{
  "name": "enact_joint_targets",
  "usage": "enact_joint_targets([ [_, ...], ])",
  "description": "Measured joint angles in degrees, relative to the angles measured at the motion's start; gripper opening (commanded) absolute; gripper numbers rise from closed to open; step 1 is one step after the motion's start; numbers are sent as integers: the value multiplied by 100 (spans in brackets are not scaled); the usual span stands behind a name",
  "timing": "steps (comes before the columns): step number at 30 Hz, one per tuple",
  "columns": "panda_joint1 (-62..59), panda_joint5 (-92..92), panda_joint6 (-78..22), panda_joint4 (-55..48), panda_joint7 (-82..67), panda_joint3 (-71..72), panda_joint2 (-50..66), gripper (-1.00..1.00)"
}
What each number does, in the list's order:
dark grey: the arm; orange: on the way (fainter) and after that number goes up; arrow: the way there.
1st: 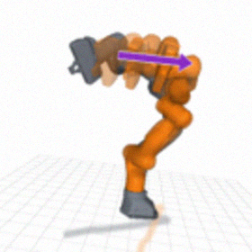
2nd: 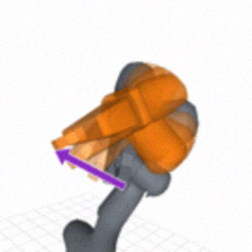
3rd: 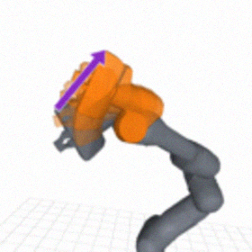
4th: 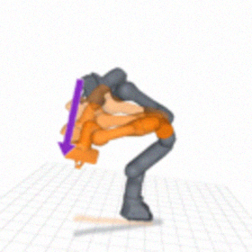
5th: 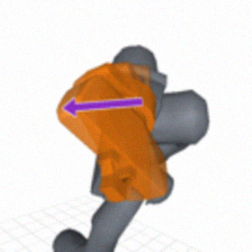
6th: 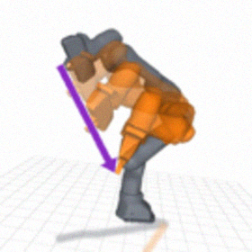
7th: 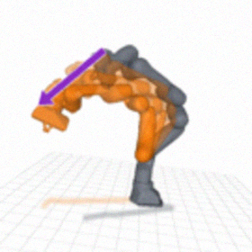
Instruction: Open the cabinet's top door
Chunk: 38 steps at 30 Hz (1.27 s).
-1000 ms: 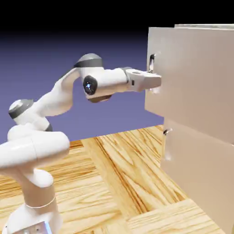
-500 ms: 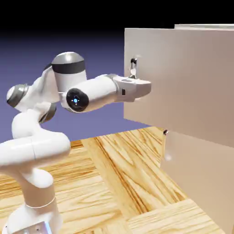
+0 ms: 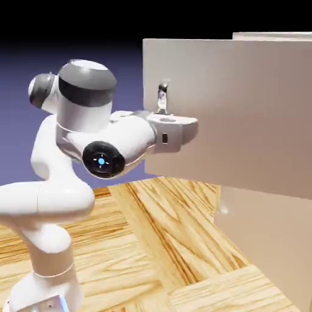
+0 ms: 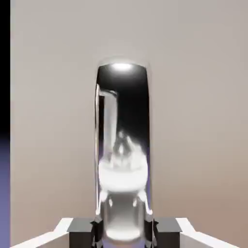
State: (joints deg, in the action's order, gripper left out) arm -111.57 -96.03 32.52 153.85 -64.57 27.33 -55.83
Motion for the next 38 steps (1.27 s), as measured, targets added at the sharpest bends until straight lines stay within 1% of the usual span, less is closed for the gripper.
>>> enact_joint_targets([
  [4, -354, 860, -279, -609, -759, 154, 831, -100],
  [9, -609, 1826, -367, -1410, -1504, 376, 1869, -100],
  [17, -760, 3033, -261, -2746, -2095, 755, 3530, -100],
  [26, -637, 3974, -132, -4328, -1966, 1152, 5399, -100],
  [38, 147, 4679, -386, -6725, -933, 1373, 7823, -100],
])
